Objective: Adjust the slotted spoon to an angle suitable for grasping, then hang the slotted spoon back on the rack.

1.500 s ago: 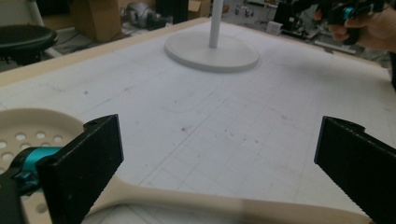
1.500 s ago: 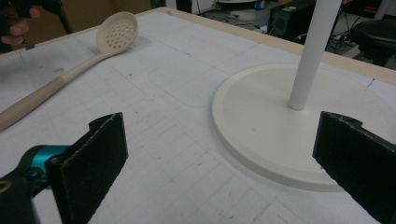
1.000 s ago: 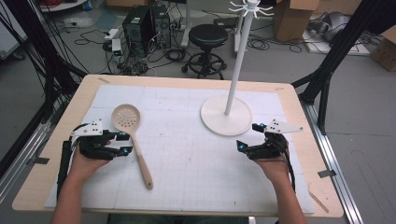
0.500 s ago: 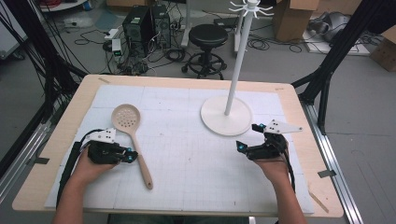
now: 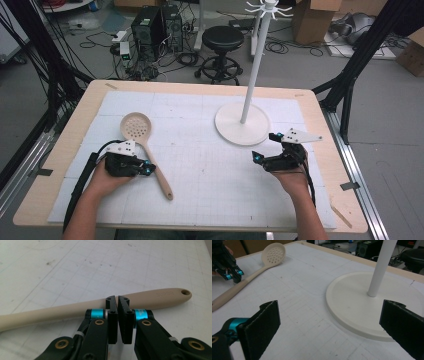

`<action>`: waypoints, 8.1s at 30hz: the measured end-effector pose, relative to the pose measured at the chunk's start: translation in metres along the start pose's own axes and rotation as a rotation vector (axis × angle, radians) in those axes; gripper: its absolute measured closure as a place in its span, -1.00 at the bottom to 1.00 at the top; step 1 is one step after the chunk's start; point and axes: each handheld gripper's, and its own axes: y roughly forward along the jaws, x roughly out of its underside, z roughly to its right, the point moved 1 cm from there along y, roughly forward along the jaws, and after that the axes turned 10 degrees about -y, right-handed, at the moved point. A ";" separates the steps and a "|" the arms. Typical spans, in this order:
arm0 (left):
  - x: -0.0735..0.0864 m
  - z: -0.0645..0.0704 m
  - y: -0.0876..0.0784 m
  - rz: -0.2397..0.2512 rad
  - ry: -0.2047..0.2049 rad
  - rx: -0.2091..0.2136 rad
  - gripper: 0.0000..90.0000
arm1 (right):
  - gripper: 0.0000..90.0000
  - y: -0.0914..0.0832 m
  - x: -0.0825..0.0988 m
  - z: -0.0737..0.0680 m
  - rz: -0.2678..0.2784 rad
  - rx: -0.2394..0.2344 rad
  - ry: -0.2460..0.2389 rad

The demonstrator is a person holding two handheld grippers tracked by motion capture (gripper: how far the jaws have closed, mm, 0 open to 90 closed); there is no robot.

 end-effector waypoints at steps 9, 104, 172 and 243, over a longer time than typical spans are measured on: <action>-0.026 0.015 0.037 -0.019 0.055 -0.012 0.92 | -0.96 0.002 0.000 -0.001 -0.005 -0.001 -0.002; -0.029 0.054 0.045 -0.033 0.091 0.085 0.99 | -0.95 0.003 0.000 -0.005 -0.009 0.000 -0.006; -0.046 0.012 -0.042 0.445 -0.069 -0.092 -0.12 | -0.96 0.010 0.009 -0.001 -0.035 -0.010 0.018; -0.075 0.007 0.038 -0.051 0.068 -0.131 -0.62 | -0.96 0.004 0.008 0.000 -0.012 -0.011 0.020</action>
